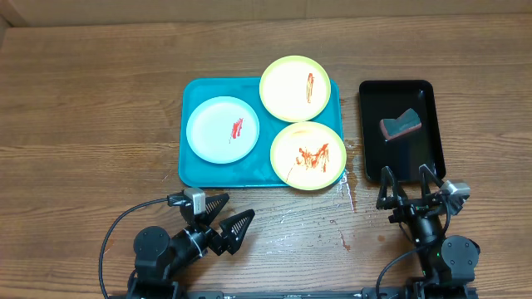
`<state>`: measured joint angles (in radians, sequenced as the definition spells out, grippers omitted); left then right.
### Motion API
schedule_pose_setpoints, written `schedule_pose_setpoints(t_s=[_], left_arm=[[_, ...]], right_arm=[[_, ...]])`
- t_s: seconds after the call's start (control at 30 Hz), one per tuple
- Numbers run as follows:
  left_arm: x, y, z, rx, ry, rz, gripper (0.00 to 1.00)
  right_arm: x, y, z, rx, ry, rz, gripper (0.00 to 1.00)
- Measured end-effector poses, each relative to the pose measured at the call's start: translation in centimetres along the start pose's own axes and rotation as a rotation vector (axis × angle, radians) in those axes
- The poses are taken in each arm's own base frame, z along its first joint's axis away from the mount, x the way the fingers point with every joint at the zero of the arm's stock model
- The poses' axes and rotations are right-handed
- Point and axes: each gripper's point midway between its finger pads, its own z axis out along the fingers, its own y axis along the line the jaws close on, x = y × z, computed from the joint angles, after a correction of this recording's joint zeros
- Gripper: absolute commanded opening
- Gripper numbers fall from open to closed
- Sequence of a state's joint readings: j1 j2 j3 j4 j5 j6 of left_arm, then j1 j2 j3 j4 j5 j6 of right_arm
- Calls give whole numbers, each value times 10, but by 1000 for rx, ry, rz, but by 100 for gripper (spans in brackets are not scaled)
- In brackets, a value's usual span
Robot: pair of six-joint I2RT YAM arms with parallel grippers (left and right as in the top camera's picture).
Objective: Clean dirty plates on tray and stack at the side
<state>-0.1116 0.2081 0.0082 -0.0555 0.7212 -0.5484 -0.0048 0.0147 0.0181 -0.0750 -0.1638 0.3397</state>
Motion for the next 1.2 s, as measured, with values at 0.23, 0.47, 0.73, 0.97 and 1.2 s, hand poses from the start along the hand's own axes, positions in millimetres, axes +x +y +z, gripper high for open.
schedule_pose_setpoints(t_s=[0.23,0.47,0.73,0.97,1.2], left_arm=[[-92,68,-58,-640,-423,488,100],[-102,87,-80,-839,-441,562,99],[-104,91,-86,-888,-443,578,100],[-104,91,-87,-891,-444,578,100],[-104,91,-87,-891,-443,578,99]], right_arm=[[2,5,0,-22,9,2,100],[2,5,0,-23,9,2,100],[2,5,0,-24,9,3,100],[2,5,0,-24,9,3,100],[2,5,0,-23,9,4,100]])
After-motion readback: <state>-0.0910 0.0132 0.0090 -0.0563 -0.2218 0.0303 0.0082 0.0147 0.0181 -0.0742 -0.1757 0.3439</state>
